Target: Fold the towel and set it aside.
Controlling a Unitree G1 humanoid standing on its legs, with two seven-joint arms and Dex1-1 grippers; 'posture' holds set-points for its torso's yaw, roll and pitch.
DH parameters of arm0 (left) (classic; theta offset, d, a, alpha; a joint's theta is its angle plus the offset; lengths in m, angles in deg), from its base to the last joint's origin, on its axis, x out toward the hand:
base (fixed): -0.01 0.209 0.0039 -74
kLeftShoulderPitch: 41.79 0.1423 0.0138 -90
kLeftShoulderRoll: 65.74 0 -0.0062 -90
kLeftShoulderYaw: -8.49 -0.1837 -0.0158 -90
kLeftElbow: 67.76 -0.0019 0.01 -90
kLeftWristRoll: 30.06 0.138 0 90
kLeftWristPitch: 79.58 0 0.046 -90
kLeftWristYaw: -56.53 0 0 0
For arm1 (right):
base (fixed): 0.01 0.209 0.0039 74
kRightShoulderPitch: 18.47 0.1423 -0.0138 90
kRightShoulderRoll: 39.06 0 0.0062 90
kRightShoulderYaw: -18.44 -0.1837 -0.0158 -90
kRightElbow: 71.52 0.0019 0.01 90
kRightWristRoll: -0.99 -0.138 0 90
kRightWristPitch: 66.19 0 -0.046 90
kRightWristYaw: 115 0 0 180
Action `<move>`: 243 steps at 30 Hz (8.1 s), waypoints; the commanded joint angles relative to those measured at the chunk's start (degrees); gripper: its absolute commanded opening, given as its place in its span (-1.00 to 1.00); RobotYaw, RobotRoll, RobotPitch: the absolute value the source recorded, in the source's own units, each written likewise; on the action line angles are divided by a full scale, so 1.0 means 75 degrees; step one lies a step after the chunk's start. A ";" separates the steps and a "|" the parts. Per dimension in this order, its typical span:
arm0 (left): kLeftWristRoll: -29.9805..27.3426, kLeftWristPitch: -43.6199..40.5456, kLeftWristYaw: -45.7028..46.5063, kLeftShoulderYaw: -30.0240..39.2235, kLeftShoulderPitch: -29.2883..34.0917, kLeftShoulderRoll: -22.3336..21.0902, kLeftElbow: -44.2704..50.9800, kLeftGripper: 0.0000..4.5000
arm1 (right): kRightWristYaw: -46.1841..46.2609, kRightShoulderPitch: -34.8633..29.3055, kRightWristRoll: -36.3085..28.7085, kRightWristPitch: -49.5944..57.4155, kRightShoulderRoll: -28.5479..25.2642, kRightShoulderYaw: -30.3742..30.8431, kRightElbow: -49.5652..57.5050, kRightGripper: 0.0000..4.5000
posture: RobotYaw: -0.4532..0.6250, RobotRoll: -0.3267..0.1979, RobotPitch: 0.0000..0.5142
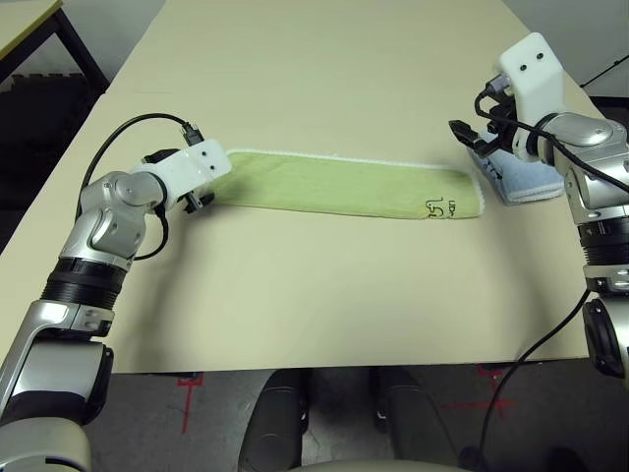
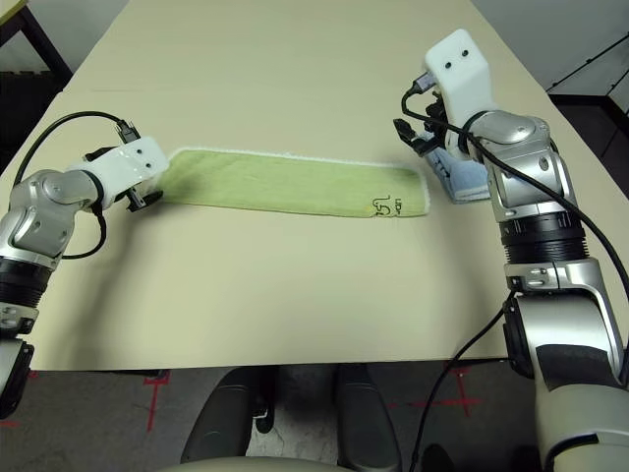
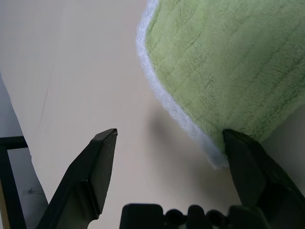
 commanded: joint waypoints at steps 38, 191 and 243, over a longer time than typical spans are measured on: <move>-0.3710 -0.0398 0.2775 0.3052 -0.1226 0.3303 -0.1287 1.00 | 0.2676 -0.1256 -0.1993 0.2802 0.2133 -0.2499 0.3094 0.98 | -0.06 0.25 -0.51; -0.5341 0.1597 -0.4837 0.1837 0.0721 0.0204 -0.0280 1.00 | 0.6369 -0.3880 -0.7902 0.0112 0.4262 -0.3824 0.1562 0.98 | -0.03 0.25 -0.41; -0.5032 0.1929 -0.4625 0.1514 0.0491 0.0496 -0.0582 1.00 | 0.4922 -0.1883 -0.6754 0.0733 0.3088 -0.3214 0.1546 -0.98 | -0.04 0.25 -0.44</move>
